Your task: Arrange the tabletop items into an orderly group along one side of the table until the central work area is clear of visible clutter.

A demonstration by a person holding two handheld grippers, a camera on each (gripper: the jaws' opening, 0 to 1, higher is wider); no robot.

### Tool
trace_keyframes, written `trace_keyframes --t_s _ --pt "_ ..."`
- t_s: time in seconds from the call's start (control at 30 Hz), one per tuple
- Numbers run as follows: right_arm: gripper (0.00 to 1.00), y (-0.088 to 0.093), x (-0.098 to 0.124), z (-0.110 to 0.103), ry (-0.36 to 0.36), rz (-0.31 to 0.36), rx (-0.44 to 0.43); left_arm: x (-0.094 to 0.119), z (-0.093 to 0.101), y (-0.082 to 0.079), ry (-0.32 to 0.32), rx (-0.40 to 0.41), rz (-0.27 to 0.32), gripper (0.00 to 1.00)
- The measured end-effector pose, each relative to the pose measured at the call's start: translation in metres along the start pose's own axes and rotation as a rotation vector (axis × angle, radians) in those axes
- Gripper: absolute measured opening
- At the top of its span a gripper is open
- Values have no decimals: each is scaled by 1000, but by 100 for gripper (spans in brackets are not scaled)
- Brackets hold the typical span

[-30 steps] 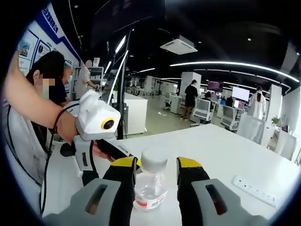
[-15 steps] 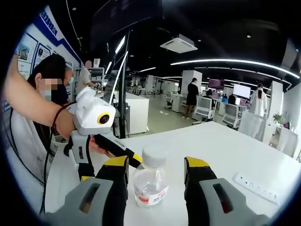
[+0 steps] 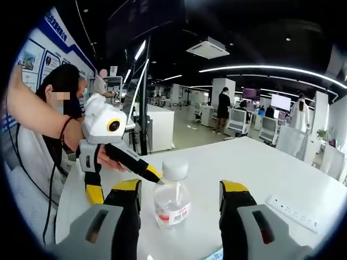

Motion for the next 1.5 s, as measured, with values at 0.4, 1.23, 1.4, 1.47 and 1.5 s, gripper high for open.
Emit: trace_keyframes --t_s 0.4,1.23,1.4,1.47,1.5 --pt "61 12 22 5 -42 -40 -11 17 13 4 -23 9 10 87" --pt "61 42 57 -5 -183 -138 -86 51 42 31 -70 49 31 87" --pt "60 48 59 -14 -251 -158 -93 55 46 35 -80 53 32 86" --pt "58 52 60 -17 -280 -171 -100 57 47 36 -84 61 37 86" --pt "59 54 60 -18 -284 -178 -100 57 47 37 -84 62 36 86"
Point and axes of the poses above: the point that each gripper's makers call its tool centre point, and the gripper's own axes: x roughly backward along the fingers, z roughly to its right, y roughly out of its underside, the point moved 5 cm from there along x, roughly backward along the fingers, and after that the axes turned 13 degrees about x, right-handed, at the moved point
